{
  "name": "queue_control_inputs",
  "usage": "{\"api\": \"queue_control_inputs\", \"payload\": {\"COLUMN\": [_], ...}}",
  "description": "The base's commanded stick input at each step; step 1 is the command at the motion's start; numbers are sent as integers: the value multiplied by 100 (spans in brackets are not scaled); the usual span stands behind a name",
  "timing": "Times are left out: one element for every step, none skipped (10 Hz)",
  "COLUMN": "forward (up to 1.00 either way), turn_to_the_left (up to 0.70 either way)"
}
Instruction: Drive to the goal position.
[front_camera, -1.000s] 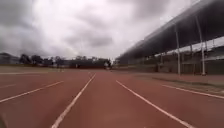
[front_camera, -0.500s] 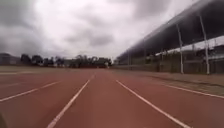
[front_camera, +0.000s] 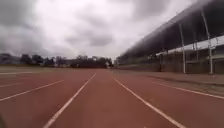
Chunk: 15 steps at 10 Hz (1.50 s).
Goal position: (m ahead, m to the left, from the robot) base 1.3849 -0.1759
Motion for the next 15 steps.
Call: {"api": "queue_control_inputs", "payload": {"forward": [70, 70, 70, 70, 70, 70, 70, 70, 70, 70, 70, 70, 70, 70, 70], "turn_to_the_left": [0, 0, 0, 0, 0, 0, 0, 0, 0, 0, 0, 0, 0, 0, 0]}}
